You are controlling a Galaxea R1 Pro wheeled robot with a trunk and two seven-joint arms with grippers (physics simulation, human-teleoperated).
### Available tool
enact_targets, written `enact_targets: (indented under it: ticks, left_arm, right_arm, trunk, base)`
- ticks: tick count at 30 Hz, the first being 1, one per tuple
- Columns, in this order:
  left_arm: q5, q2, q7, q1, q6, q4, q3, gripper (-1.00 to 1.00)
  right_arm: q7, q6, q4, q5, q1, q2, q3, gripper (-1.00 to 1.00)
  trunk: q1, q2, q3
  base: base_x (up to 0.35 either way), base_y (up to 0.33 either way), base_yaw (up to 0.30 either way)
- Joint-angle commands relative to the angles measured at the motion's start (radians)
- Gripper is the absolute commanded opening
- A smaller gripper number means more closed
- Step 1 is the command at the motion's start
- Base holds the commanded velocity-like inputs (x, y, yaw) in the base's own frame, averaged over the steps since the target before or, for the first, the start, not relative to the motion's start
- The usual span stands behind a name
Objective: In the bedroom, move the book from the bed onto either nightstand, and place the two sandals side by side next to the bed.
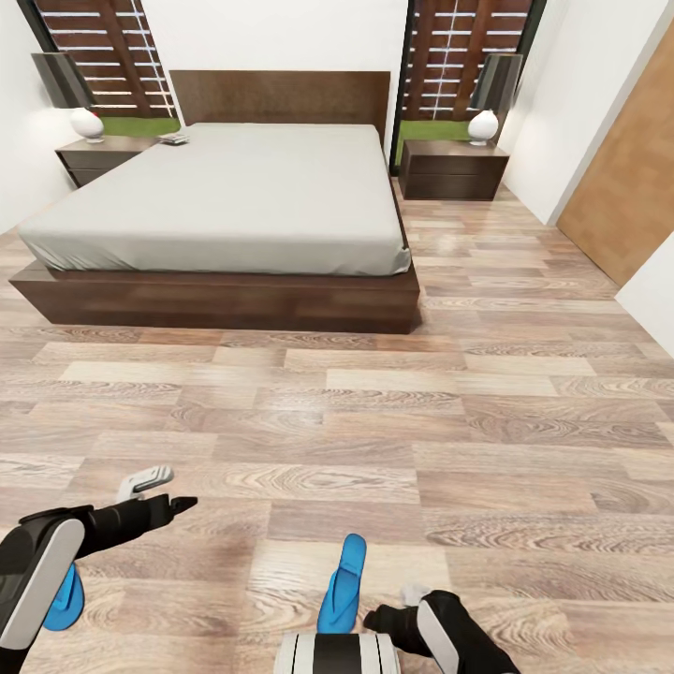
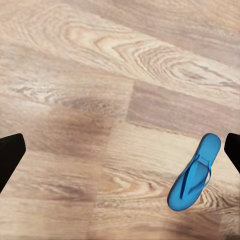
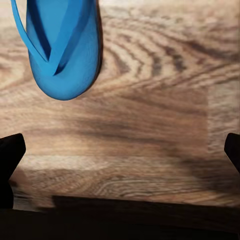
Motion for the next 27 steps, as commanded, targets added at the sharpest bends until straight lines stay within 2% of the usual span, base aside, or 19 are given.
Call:
enact_targets:
  ticks: [1,18,27]
  left_arm:
    - [-0.004,0.000,-0.005,0.000,0.005,0.000,0.001,1.00]
    - [-0.004,-0.001,-0.005,0.001,0.005,0.000,0.001,1.00]
    - [-0.004,-0.002,-0.004,0.001,0.005,0.000,0.001,1.00]
  right_arm:
    - [-0.001,0.005,-0.005,-0.003,0.002,-0.001,0.001,1.00]
    - [-0.002,0.016,-0.016,0.001,-0.001,-0.003,0.001,1.00]
    - [-0.002,0.019,-0.017,0.001,-0.001,-0.031,0.002,1.00]
  trunk:
    - [0.000,0.000,-0.001]
    - [0.000,0.000,-0.001]
    - [0.000,0.000,-0.001]
  base:
    - [0.000,0.000,0.000]
    - [0.000,0.000,0.000]
    - [0.000,0.000,0.000]
